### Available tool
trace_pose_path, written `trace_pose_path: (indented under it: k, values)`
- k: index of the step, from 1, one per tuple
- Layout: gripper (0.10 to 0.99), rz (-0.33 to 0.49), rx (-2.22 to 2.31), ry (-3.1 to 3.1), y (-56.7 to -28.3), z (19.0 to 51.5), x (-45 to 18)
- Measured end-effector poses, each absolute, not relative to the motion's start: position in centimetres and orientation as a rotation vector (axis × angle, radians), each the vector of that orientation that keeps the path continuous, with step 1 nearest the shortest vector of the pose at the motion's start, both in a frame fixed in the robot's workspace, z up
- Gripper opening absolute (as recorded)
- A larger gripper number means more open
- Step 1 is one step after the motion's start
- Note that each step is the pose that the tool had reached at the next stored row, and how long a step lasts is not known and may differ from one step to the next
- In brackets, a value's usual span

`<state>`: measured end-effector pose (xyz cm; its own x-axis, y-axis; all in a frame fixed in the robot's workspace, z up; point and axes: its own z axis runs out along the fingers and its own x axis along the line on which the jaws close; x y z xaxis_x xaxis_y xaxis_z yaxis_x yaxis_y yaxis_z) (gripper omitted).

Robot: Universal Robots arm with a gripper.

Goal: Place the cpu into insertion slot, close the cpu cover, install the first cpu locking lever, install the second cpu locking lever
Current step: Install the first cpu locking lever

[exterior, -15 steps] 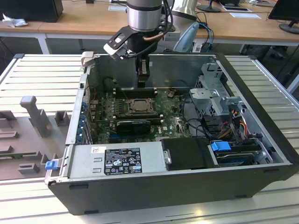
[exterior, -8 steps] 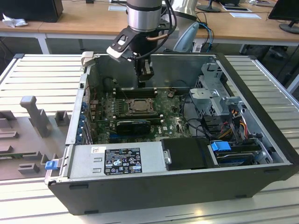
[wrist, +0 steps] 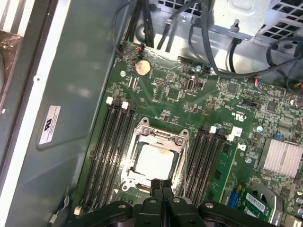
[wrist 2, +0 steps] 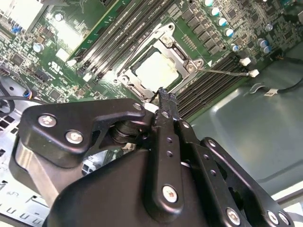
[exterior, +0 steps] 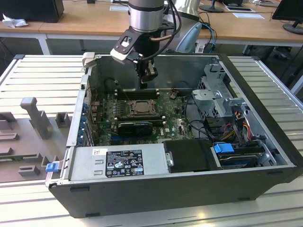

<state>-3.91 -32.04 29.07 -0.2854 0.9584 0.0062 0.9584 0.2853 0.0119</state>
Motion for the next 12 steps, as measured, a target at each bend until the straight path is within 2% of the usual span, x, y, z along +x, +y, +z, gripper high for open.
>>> trace_pose_path:
  k: [12]
  values:
    - [0.106,0.021,1.741,2.613,-32.04,29.07,-3.91]
